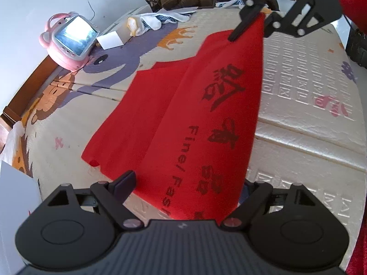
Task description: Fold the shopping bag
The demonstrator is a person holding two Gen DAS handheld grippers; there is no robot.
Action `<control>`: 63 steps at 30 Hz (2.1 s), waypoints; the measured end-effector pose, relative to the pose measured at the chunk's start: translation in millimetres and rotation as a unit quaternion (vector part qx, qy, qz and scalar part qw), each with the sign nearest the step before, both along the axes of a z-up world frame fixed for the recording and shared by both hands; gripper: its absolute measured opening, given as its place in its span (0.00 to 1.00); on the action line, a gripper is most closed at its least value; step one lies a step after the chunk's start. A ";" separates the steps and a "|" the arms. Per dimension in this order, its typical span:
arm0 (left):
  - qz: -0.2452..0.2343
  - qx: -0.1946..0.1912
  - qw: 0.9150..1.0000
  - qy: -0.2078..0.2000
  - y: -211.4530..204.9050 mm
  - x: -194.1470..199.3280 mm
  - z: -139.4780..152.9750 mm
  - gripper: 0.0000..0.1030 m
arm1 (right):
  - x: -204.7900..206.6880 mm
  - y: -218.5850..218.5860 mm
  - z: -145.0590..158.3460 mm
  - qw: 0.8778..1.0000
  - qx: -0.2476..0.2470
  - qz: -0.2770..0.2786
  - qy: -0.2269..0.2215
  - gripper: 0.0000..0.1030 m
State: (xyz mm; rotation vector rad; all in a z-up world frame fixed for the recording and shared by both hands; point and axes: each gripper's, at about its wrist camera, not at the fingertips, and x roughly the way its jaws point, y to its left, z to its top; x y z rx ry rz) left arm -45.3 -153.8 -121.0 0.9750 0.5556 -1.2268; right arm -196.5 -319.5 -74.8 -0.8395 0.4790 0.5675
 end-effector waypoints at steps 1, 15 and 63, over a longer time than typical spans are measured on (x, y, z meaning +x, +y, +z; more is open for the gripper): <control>0.002 -0.005 1.000 -0.015 -0.7 -2.0 1.1 0.83 | -1.7 -0.8 1.8 1.000 0.008 0.000 0.000 0.10; 0.004 -0.007 0.996 -0.090 -15.7 -15.2 -12.3 0.27 | 2.6 -2.0 -0.7 1.000 0.026 -0.004 0.000 0.10; 0.021 -0.033 0.999 -0.017 8.2 -15.4 -8.6 0.37 | 27.7 14.0 -54.1 0.996 -0.089 -0.003 -0.012 0.09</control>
